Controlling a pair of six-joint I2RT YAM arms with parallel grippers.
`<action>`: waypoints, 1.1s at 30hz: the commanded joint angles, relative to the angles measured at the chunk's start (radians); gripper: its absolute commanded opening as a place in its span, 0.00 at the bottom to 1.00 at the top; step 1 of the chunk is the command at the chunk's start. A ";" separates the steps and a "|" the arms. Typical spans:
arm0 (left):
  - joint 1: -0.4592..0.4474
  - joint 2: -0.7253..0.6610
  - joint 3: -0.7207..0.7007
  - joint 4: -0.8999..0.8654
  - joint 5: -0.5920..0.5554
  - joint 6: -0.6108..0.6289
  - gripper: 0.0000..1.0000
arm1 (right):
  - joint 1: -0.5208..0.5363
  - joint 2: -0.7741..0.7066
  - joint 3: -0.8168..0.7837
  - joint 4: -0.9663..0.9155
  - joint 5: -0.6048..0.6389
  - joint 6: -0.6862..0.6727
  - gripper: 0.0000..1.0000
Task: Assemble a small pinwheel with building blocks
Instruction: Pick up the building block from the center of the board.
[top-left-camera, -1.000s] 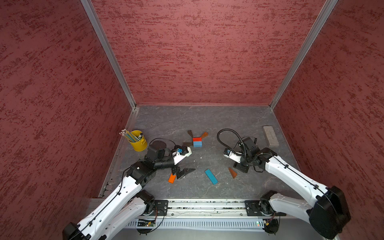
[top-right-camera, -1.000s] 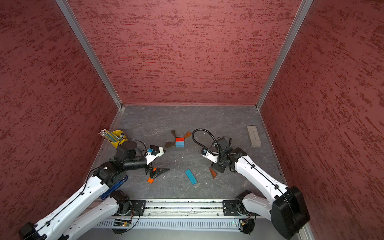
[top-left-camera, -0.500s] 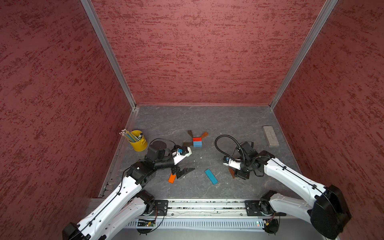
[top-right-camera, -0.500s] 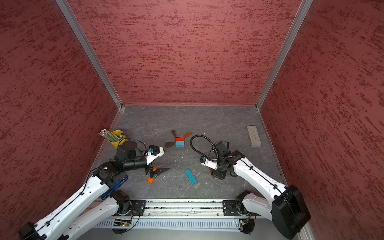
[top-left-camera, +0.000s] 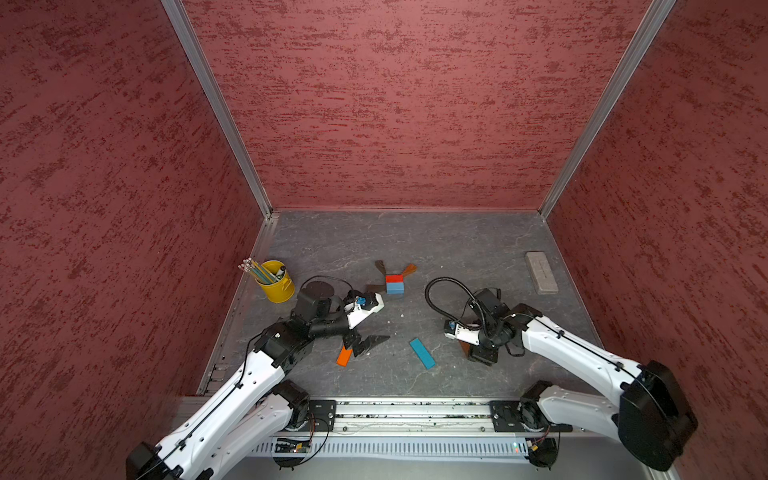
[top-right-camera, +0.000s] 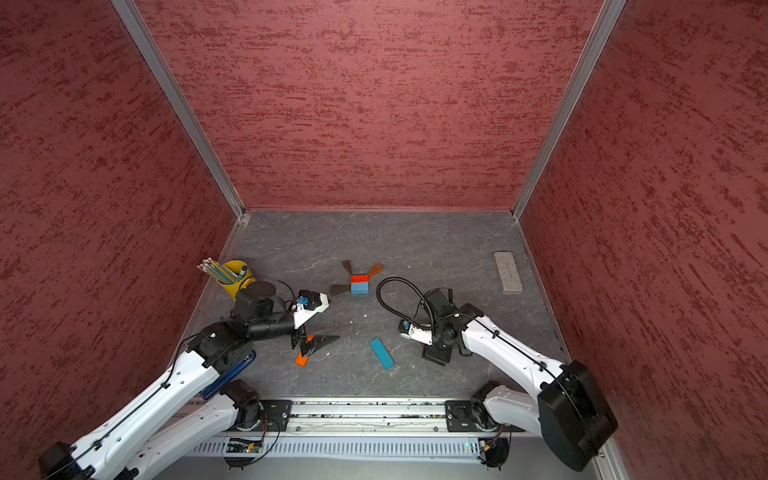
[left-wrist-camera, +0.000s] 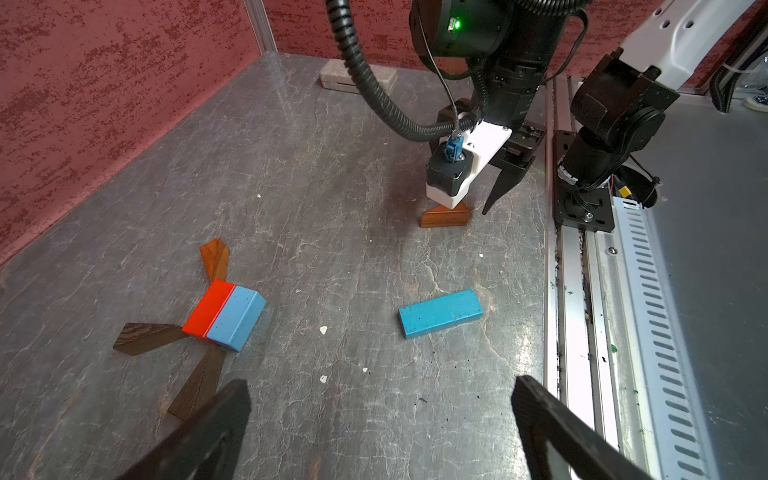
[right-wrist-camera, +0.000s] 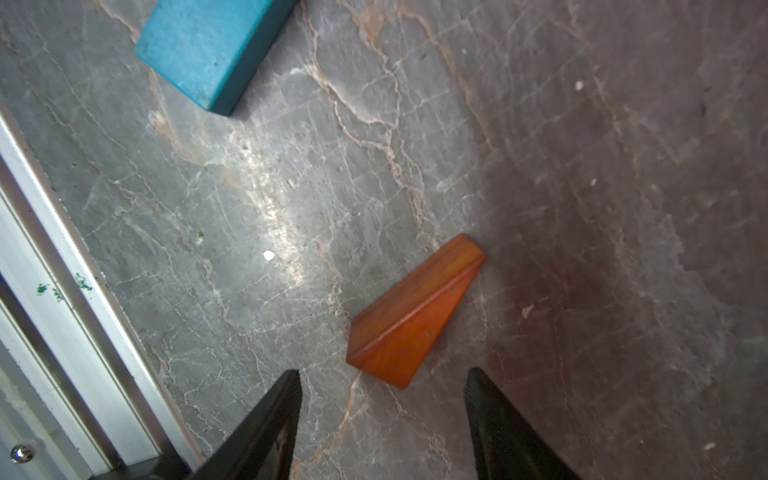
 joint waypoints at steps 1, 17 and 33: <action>-0.003 0.000 -0.005 -0.012 0.003 0.018 1.00 | 0.008 0.000 -0.005 0.038 0.021 0.017 0.65; -0.002 0.000 -0.002 -0.015 -0.001 0.019 1.00 | 0.016 0.096 0.022 0.057 0.015 0.042 0.51; -0.002 0.005 -0.003 -0.015 -0.001 0.014 1.00 | 0.016 0.121 0.032 0.081 0.062 0.060 0.37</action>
